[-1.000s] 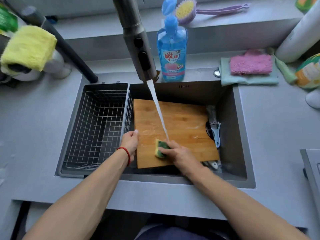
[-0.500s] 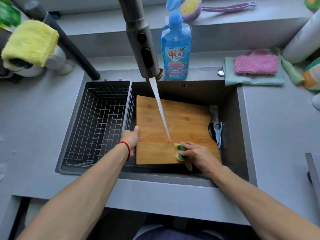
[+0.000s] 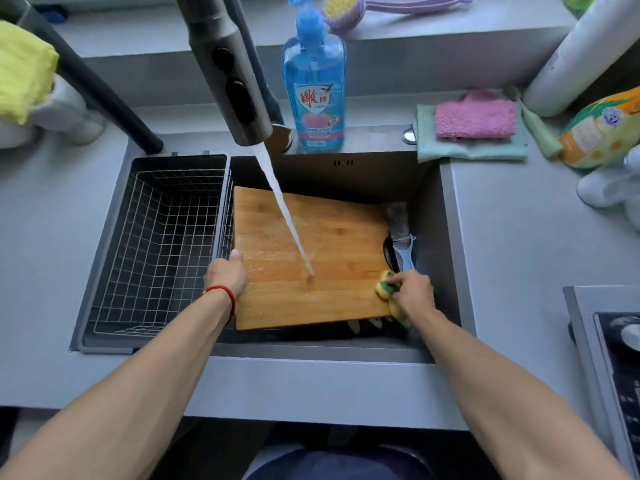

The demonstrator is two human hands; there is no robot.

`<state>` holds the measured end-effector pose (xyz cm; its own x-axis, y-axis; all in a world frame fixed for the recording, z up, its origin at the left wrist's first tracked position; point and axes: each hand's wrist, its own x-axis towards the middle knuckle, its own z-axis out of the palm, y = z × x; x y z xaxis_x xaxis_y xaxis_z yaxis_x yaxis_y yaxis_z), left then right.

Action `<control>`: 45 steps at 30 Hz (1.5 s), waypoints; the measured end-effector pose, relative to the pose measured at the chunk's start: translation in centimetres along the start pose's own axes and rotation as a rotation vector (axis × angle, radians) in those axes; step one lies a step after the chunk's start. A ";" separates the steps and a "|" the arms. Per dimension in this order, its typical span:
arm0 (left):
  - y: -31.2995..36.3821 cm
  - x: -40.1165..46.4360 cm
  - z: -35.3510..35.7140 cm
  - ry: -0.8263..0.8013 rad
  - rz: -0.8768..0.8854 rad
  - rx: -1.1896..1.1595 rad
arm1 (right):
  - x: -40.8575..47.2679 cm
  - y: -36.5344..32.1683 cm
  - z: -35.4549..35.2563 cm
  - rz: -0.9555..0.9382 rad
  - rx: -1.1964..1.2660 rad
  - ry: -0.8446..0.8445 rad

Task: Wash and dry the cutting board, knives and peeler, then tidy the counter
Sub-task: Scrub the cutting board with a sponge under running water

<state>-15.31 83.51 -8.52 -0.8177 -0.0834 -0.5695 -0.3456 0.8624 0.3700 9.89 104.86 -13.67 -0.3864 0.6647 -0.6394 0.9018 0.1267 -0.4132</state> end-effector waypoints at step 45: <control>1.5 -3.7 -4.0 -0.224 0.083 -0.084 | 2.0 -10.4 6.6 -0.447 0.173 0.140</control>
<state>-14.61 83.10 -2.96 -0.7260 0.1070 -0.6793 -0.3258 0.8164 0.4768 -1.55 100.01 -14.96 -0.6870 0.6676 -0.2870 0.6042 0.3053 -0.7361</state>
